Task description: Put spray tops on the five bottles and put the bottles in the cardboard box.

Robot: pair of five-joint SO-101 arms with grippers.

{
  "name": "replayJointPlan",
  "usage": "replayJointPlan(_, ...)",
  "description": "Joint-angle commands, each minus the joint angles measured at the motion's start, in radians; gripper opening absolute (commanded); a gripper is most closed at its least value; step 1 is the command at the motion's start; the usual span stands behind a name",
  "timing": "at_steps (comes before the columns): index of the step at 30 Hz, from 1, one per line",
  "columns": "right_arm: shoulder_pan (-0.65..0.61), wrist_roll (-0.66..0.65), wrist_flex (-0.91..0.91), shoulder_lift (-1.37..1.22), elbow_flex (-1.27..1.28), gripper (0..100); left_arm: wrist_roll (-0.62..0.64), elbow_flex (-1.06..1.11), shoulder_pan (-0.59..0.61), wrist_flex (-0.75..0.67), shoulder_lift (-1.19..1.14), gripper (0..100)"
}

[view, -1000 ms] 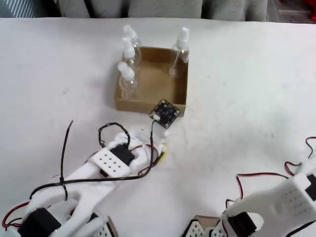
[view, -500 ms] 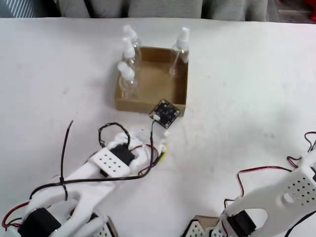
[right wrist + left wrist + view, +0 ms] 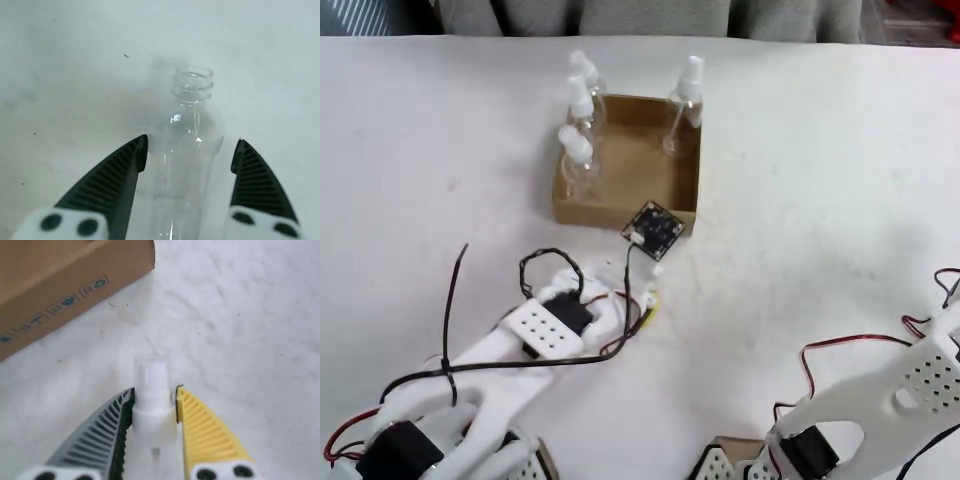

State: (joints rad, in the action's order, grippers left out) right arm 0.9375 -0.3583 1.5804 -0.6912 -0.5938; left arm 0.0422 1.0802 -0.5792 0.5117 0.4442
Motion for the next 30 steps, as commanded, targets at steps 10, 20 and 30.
replayJointPlan(10, -0.005, 0.011, -0.01, -0.048, -0.044, 29.7, -0.011, -0.012, 0.01, -0.026, 0.047, 2)
replayJointPlan(20, -0.054, 0.0, -0.01, -0.067, -0.094, 21.4, -0.011, -0.012, 0.01, -0.026, 0.047, 2)
replayJointPlan(30, -0.097, -0.06, 0.054, -0.065, -0.152, 32.4, -0.011, -0.012, 0.01, -0.026, 0.047, 2)
